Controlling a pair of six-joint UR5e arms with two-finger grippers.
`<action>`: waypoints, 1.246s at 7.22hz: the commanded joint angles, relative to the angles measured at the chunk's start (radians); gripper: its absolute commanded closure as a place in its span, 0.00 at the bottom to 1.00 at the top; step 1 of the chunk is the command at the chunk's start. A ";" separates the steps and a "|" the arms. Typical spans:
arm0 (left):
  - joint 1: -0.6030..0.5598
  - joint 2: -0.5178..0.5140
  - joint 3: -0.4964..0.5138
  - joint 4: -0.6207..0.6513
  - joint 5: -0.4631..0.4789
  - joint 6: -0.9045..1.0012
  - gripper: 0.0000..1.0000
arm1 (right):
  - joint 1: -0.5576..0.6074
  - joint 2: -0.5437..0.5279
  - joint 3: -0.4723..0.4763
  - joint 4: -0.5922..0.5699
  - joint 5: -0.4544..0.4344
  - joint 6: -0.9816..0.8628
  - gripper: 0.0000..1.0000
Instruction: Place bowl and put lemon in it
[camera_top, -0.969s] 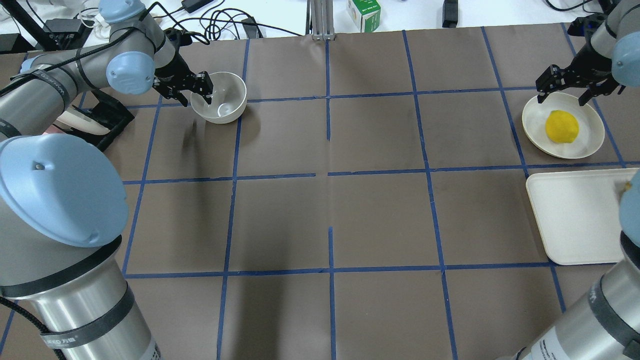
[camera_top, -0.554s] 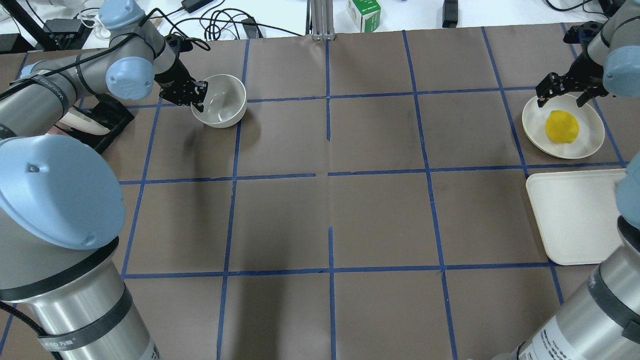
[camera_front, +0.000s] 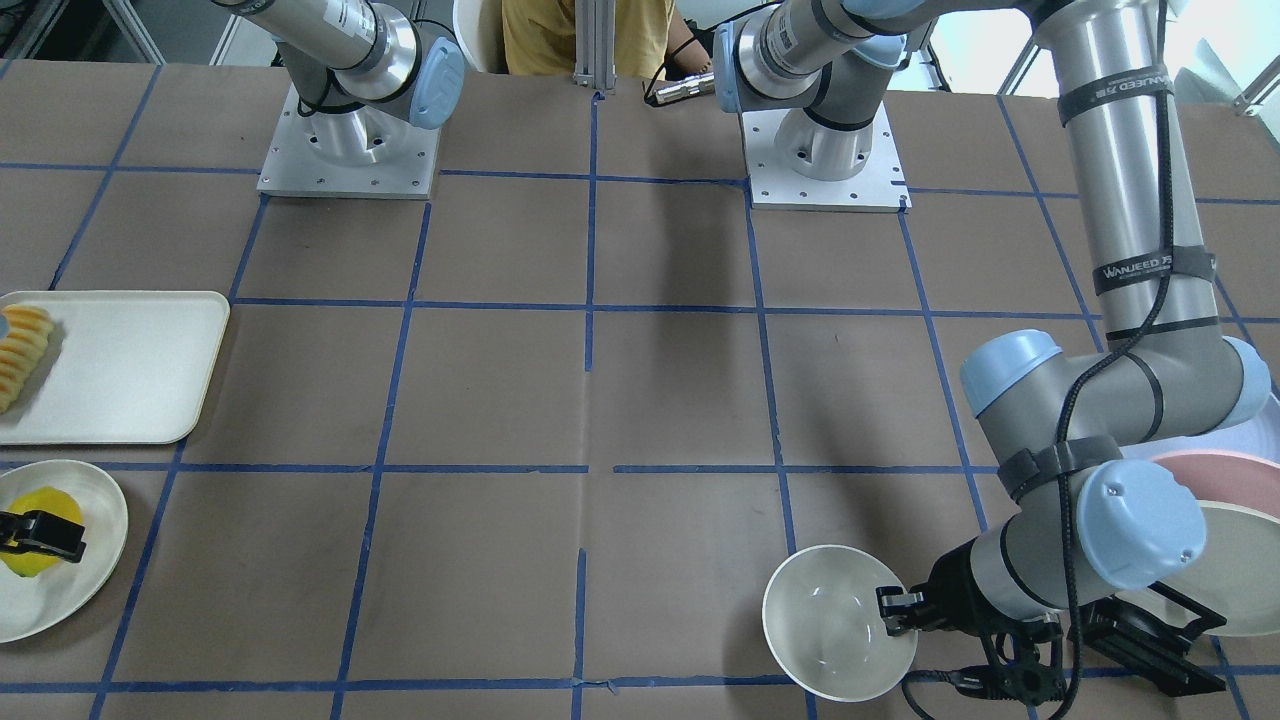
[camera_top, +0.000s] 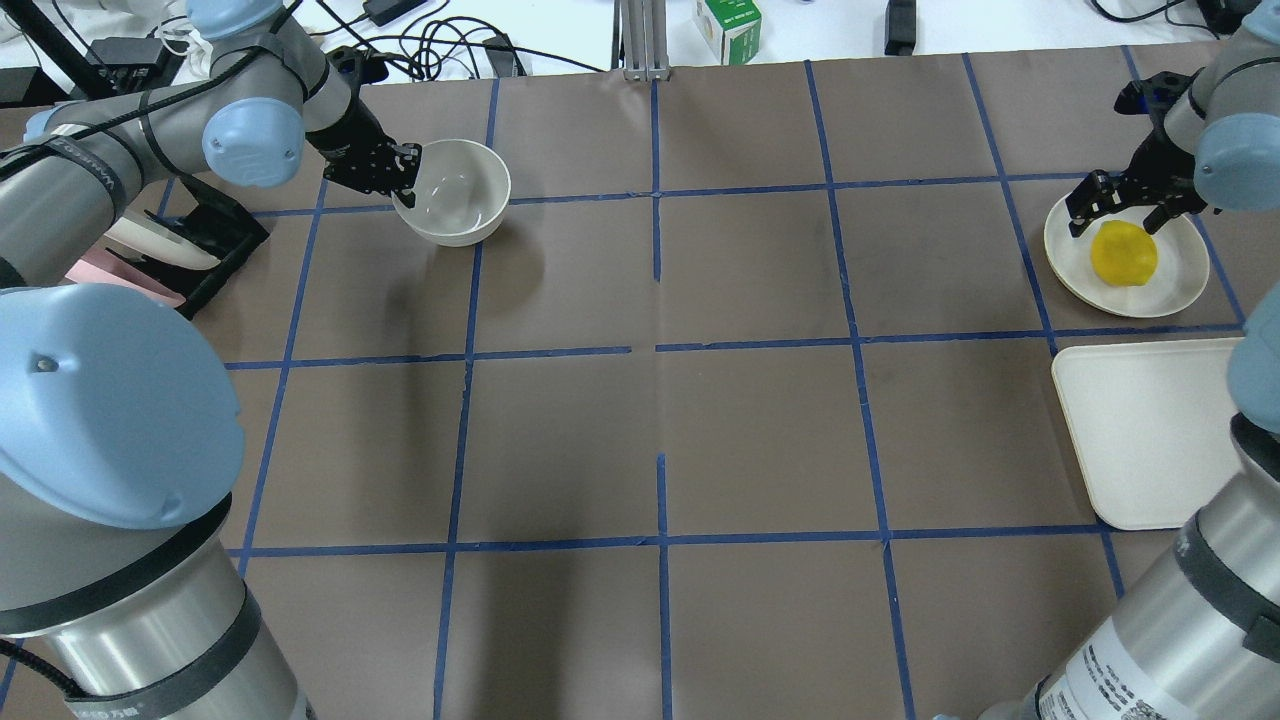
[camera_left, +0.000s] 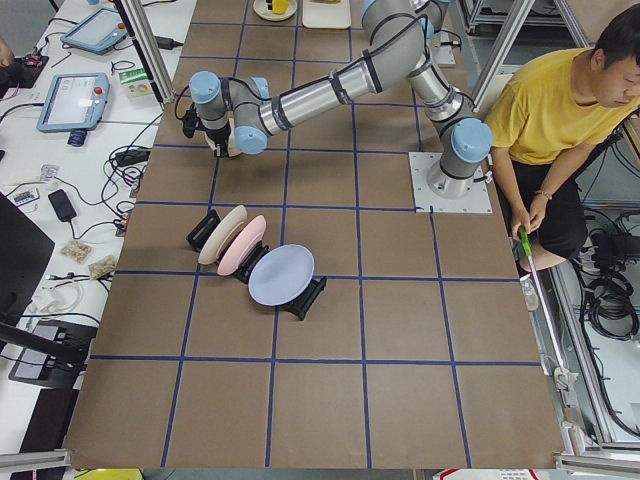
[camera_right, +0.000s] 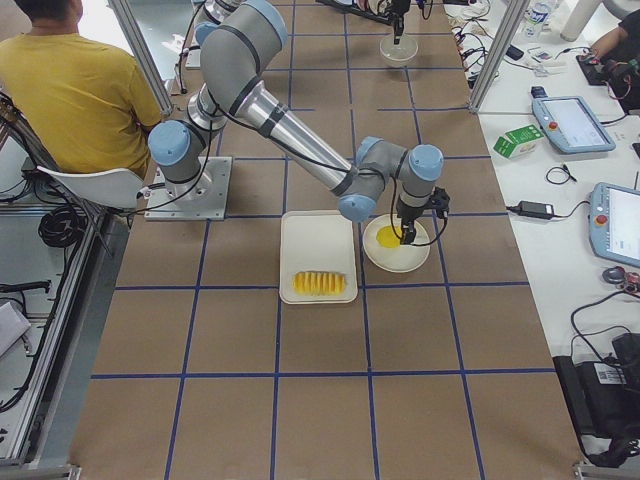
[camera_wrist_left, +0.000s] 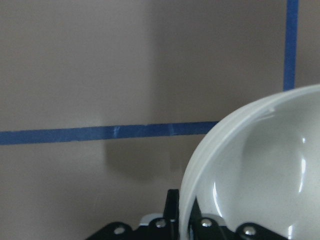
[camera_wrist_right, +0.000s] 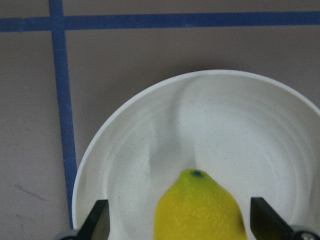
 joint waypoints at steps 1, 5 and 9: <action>-0.034 0.039 -0.009 -0.040 -0.018 -0.008 1.00 | -0.013 0.002 0.000 0.008 -0.041 -0.003 0.39; -0.336 0.148 -0.195 0.038 -0.057 -0.344 1.00 | -0.006 -0.108 -0.026 0.165 -0.093 0.013 1.00; -0.349 0.184 -0.372 0.171 -0.058 -0.361 1.00 | 0.244 -0.298 -0.038 0.347 -0.012 0.306 1.00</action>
